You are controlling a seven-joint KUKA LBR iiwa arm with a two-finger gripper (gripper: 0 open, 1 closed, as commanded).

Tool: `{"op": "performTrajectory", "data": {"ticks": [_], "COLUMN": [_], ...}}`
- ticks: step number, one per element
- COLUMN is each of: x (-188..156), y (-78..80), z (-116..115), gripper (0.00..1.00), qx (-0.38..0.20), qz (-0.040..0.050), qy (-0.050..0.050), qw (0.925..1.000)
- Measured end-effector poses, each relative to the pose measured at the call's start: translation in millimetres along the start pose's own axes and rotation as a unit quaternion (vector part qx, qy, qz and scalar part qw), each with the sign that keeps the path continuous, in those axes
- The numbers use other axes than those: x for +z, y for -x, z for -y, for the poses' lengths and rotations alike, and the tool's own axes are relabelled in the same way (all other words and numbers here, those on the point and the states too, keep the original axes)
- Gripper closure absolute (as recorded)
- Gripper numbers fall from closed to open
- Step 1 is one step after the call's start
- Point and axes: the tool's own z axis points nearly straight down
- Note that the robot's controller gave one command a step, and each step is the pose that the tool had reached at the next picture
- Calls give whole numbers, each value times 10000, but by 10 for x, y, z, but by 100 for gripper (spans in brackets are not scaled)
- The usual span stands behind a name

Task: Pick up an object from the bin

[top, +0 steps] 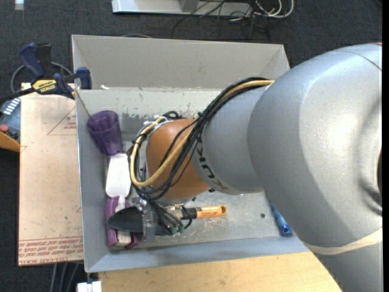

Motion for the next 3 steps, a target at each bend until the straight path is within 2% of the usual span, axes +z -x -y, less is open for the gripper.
{"op": "performTrajectory", "data": {"ticks": [3], "x": [0], "y": [0], "z": [0], "gripper": [100], "qx": [0], "qz": [0], "qy": [1], "qw": [10000]}}
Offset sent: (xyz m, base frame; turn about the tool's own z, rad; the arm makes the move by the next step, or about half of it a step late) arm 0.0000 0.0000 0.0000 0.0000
